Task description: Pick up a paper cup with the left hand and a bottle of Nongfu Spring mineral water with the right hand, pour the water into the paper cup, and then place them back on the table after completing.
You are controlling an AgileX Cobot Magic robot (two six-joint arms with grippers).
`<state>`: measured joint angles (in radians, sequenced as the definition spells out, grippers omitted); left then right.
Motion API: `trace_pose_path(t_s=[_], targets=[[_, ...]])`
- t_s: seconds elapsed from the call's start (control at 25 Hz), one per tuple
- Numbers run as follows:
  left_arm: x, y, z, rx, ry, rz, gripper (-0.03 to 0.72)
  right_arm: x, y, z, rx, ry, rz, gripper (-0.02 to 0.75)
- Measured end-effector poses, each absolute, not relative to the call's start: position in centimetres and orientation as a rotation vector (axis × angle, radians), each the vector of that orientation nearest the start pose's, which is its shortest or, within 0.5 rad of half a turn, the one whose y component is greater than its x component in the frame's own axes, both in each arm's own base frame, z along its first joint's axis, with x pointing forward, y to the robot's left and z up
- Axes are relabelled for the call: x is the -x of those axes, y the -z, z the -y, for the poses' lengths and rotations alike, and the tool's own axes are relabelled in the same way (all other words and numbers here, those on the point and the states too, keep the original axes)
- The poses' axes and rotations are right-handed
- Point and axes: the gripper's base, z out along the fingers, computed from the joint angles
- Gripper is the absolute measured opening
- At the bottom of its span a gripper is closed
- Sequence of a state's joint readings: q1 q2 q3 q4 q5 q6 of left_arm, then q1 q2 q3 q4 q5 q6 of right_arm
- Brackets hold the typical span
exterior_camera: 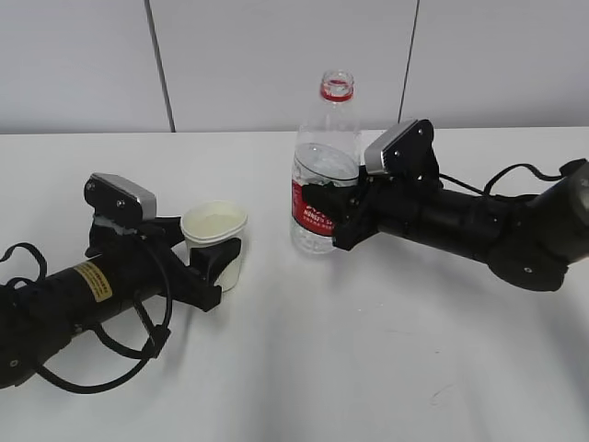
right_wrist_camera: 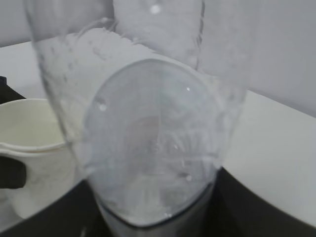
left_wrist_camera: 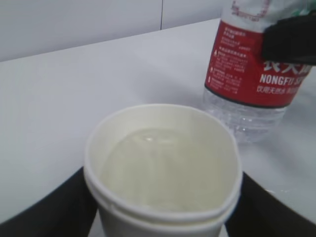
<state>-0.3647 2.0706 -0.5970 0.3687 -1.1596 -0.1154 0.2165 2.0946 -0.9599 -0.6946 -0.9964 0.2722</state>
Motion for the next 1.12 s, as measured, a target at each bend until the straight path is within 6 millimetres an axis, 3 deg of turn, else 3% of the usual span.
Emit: trace_pose_path(t_s=[0.64, 0.96, 1.12], targets=[[-28.7, -8.1, 14.2, -0.609, 0.535, -1.759, 0.463, -37.2, -11.9, -13.5, 0.770, -0.561, -1.597, 0.315], [-27.0, -7.1, 13.6, -0.623, 0.538, -1.835, 0.497, -37.1, -11.7, -13.6, 0.808, -0.562, -1.603, 0.549], [-26.3, -7.0, 13.3, -0.638, 0.539, -1.856, 0.510, -37.0, -11.8, -13.6, 0.806, -0.568, -1.593, 0.599]])
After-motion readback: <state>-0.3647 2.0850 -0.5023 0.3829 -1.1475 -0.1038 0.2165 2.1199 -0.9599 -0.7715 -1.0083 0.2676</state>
